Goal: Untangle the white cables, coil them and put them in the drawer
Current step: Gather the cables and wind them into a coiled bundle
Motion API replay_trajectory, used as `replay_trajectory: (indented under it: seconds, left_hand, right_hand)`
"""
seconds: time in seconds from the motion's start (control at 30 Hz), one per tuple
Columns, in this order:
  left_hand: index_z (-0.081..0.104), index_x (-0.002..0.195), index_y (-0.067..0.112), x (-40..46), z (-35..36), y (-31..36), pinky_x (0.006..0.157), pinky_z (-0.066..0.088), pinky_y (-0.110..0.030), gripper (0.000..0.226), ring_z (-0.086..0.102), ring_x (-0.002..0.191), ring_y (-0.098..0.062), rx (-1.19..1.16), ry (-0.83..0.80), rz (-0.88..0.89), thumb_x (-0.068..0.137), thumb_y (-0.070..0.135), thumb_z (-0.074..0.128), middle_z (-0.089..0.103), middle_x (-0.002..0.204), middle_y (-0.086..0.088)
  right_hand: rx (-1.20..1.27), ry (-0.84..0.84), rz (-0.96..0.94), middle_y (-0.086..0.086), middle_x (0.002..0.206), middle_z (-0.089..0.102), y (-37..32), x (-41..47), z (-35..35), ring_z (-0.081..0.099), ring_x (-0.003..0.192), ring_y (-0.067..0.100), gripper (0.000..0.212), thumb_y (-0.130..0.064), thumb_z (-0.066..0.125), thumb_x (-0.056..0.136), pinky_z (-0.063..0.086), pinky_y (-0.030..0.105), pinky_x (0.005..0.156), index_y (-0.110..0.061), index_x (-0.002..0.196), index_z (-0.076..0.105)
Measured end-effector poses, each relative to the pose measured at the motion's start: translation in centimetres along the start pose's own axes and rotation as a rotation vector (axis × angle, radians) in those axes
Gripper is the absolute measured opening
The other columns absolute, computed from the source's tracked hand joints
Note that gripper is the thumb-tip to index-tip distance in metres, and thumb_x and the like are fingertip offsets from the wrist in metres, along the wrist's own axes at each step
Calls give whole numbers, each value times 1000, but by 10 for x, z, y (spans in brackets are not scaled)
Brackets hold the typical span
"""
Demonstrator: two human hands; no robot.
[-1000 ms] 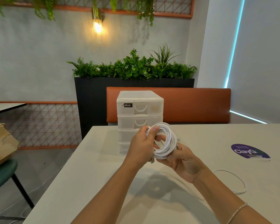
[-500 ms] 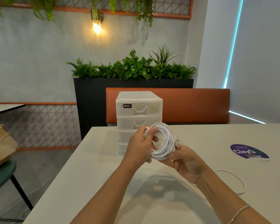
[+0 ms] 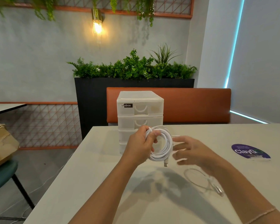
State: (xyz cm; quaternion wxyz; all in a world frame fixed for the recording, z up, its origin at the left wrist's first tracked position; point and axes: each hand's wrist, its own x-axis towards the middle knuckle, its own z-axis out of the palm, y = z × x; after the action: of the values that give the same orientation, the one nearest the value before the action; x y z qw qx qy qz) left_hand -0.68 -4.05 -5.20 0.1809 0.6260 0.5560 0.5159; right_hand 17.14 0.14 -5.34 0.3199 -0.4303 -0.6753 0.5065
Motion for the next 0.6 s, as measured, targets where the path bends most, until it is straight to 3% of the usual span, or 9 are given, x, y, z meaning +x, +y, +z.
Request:
replay_trajectory:
  seconds: [0.07,0.13,0.27,0.37,0.47,0.53,0.6]
  left_hand:
    - [51,92,22,-1,3,1,45,44,-17,17,54,50,-3,37,-43,20,94,38,47,60,70,12]
    - [50,92,24,-3,6,3,42,41,-11,13,54,48,0,28,-93,24,93,38,49,60,70,13]
    - [49,91,27,-6,13,7,43,40,-9,12,55,53,-3,37,-165,34,93,38,48,59,73,14]
    - [50,92,29,-7,19,6,45,41,-8,11,55,58,-6,85,-198,25,94,39,47,58,76,14]
    - [50,89,31,-5,19,2,44,41,-8,11,54,55,-4,90,-181,9,93,41,48,59,75,12]
    - [53,93,26,-4,17,-1,43,38,-7,15,52,54,-5,91,-150,-8,93,41,49,56,68,9]
    - [54,95,23,-3,16,-3,42,37,-6,18,52,53,-5,93,-136,-22,93,40,49,53,64,8]
  right_hand:
    - [-150,189,-54,15,92,67,-3,5,-15,59,72,20,21,4,67,75,49,31,68,-14,85,62]
    - [-363,325,-88,7,79,69,-6,10,-32,57,65,14,17,0,66,77,45,24,62,-17,72,66]
    - [-435,275,11,8,74,71,-19,22,-63,62,71,17,9,-6,70,79,52,33,74,-11,72,71]
    - [-667,276,67,0,80,69,-26,30,-76,62,79,15,14,-12,66,83,52,27,73,-18,70,70]
    - [-671,117,146,3,76,72,-29,22,-71,65,70,15,10,-13,67,81,56,25,68,-13,73,73]
    - [-697,113,67,-2,73,72,-28,14,-62,66,66,13,10,-17,68,81,55,23,65,-19,72,72]
    - [-708,258,-169,-12,73,66,-28,5,-47,61,67,6,15,-23,70,81,48,16,63,-29,68,65]
